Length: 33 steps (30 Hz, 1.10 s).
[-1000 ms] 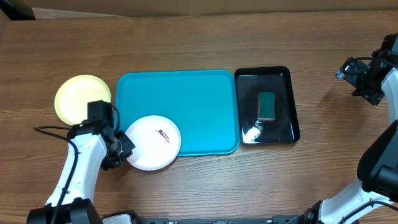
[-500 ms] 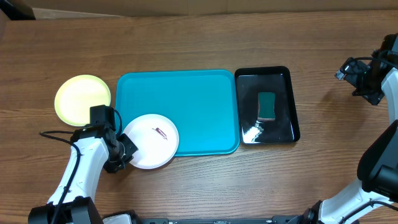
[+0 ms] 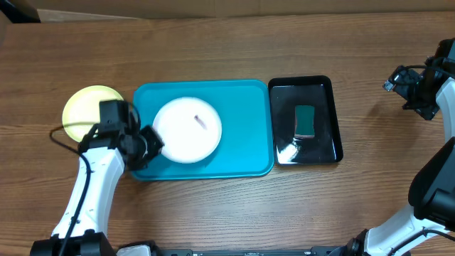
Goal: Clean dirty plates on tray and stack at the side
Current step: 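Pinch the pink-white plate's rim and slide it onto the tray center, then move the right gripper down to the green sponge in the black tray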
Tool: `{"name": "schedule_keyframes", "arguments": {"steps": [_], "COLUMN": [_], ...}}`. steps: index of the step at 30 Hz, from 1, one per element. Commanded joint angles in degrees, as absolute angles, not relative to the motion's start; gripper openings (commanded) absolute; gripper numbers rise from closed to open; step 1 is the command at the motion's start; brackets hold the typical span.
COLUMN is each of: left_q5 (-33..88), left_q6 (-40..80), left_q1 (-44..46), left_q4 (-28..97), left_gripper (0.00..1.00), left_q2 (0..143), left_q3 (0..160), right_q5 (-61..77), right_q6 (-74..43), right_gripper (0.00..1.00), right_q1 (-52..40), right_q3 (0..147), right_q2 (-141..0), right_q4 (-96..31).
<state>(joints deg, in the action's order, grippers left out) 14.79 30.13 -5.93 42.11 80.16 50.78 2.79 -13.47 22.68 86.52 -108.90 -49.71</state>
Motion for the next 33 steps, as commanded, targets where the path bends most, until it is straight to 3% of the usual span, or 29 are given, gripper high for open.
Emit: {"name": "schedule_keyframes", "arguments": {"steps": [1, 12, 33], "left_q5": [16.1, 5.3, 3.6], "left_q6": [33.6, 41.8, 40.1], "left_q1": [-1.8, 11.0, 11.3], "left_q4": [39.7, 28.3, 26.5], "left_gripper": [0.04, 0.04, 0.04], "left_q2": [80.4, 84.5, 97.6], "left_q3": [53.8, 53.8, 53.7], "right_q5": [3.1, 3.1, 3.1], "right_q6": [-13.5, -13.5, -13.5], "right_gripper": [1.0, 1.0, 1.0], "right_q1": [22.7, 22.7, 22.7], "right_q3": [87.4, 87.4, 87.4], "right_q2": [-107.6, -107.6, -107.6], "right_q4": [-49.6, -49.6, -49.6]}}
